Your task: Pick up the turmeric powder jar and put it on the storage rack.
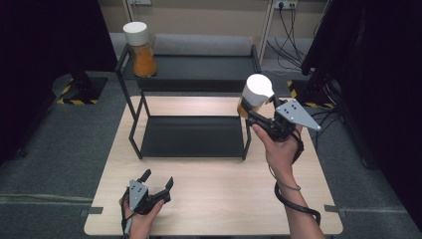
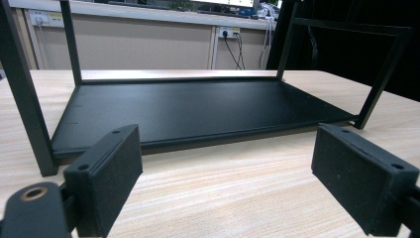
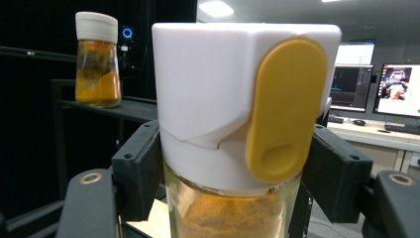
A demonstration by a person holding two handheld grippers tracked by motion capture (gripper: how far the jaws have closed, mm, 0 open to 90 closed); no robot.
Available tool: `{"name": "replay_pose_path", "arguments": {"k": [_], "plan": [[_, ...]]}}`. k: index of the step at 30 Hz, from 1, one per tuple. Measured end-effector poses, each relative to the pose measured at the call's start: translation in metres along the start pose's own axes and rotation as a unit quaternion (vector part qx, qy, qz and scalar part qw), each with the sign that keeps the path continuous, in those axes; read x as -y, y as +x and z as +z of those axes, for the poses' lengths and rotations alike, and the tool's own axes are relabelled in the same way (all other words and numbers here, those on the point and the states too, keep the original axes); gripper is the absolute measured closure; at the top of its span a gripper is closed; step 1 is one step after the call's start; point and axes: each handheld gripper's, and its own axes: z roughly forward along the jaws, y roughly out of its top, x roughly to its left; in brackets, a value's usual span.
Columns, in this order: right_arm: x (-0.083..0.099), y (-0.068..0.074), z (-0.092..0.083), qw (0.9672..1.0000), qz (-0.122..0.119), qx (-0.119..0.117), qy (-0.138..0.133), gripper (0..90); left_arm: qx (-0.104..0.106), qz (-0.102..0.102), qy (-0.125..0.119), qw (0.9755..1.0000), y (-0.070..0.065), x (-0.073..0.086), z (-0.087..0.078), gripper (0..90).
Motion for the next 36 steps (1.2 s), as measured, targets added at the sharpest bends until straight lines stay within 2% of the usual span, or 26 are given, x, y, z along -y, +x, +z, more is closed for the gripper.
{"name": "replay_pose_path", "arguments": {"k": [12,36], "plan": [[-0.018,-0.001,0.010,0.9999,-0.009,0.002,-0.003,30.9,0.001,0.000,0.001,1.0000,0.000,0.000,0.000,11.9],[-0.041,0.000,0.031,0.9999,-0.011,0.007,-0.010,30.9,0.002,0.000,0.001,1.0000,0.001,0.000,0.000,11.9]]}}
